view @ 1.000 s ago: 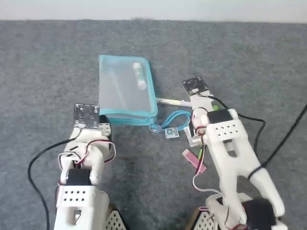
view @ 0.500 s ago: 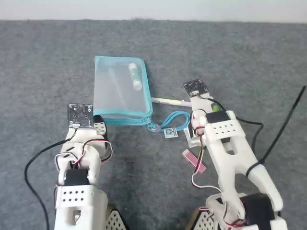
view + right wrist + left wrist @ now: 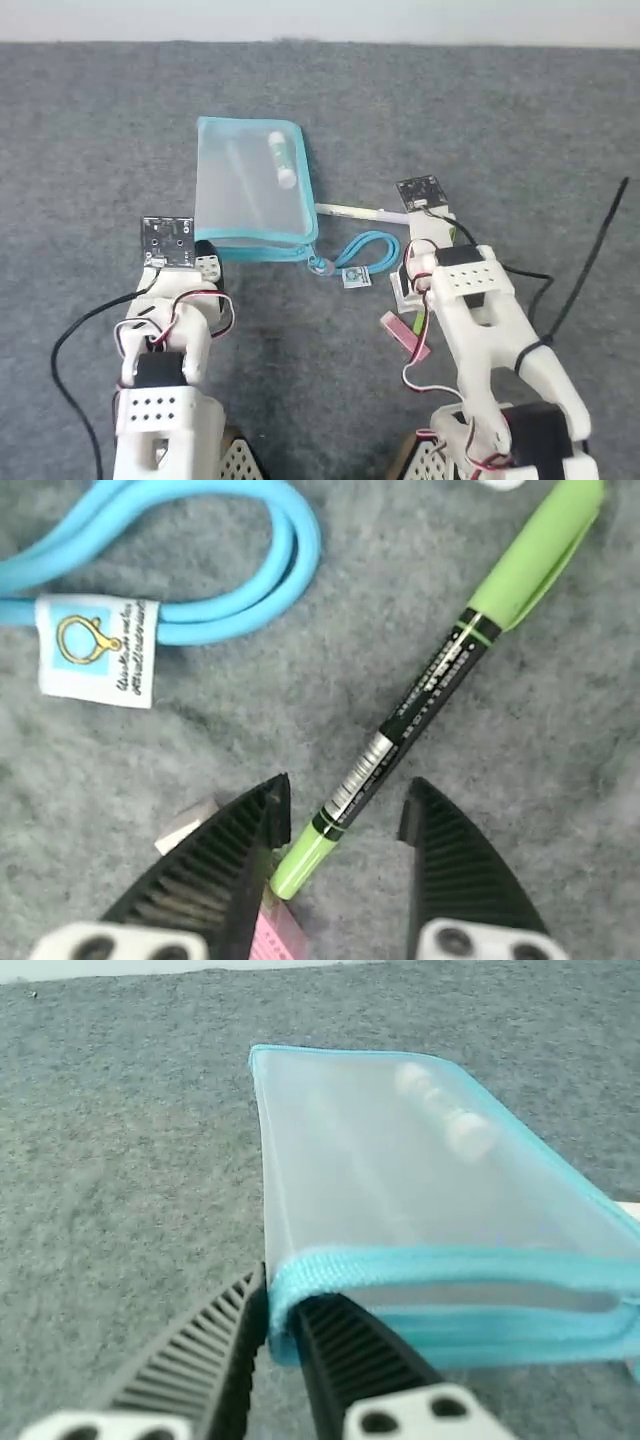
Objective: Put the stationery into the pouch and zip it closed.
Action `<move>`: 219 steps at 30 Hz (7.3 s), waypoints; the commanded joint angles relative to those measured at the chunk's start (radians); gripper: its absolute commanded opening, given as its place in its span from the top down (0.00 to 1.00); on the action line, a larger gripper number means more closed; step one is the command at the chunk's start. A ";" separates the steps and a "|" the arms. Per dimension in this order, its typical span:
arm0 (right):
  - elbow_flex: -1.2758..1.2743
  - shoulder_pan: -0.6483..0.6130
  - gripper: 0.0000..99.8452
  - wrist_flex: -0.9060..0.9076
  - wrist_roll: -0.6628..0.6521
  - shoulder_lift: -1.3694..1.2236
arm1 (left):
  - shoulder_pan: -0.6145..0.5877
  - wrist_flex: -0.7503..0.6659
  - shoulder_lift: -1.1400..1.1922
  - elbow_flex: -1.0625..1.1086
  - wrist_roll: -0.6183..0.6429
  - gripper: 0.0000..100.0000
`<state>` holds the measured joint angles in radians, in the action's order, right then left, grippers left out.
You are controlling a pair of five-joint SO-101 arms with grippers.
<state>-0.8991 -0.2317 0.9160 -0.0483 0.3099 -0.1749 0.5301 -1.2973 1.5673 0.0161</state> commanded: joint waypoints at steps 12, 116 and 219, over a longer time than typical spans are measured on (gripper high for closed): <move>0.054 0.015 0.85 -0.013 0.008 -0.147 | 0.005 -0.029 0.012 -0.051 0.018 0.99; 0.592 -0.390 0.99 0.601 -0.310 -0.010 | 0.135 -0.034 0.012 -0.013 0.018 0.99; -0.282 -0.105 0.81 0.268 -0.499 0.484 | 0.127 -0.034 0.012 0.002 0.015 0.99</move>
<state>-1.1922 -0.3437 1.2060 -0.5317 0.8009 -0.0522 0.5301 -1.2973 1.5888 0.0238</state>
